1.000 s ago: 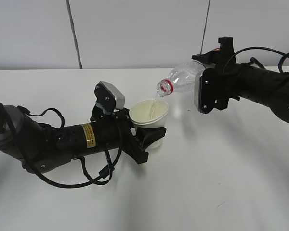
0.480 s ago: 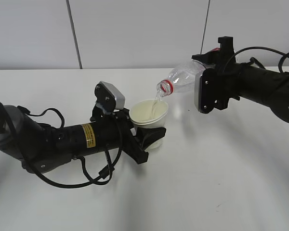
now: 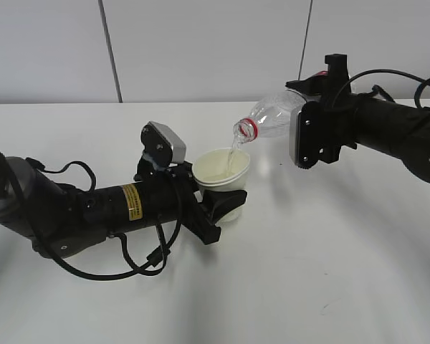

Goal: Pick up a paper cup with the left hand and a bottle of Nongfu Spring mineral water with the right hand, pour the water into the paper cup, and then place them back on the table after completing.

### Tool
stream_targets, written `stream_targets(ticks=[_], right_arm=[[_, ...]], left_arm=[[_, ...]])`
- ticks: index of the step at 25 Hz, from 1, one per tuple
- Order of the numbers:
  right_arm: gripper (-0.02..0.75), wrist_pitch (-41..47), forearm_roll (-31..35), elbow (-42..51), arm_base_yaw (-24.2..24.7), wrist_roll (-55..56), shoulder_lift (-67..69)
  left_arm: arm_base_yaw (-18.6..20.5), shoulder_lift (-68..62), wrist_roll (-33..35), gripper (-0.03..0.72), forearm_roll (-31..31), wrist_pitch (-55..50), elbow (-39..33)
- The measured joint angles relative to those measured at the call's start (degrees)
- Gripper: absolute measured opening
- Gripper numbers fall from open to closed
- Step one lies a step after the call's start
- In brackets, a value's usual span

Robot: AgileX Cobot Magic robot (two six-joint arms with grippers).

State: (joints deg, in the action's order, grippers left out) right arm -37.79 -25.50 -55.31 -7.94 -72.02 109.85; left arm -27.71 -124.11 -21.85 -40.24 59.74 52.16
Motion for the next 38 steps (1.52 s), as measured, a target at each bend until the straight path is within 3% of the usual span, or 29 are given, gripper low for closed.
stream_targets(ticks=[38], right_arm=[[0.409, -0.4, 0.1, 0.0, 0.0, 3.0, -0.1]], left_arm=[[0.0, 0.0, 0.0, 0.382, 0.0, -0.3, 0.0]])
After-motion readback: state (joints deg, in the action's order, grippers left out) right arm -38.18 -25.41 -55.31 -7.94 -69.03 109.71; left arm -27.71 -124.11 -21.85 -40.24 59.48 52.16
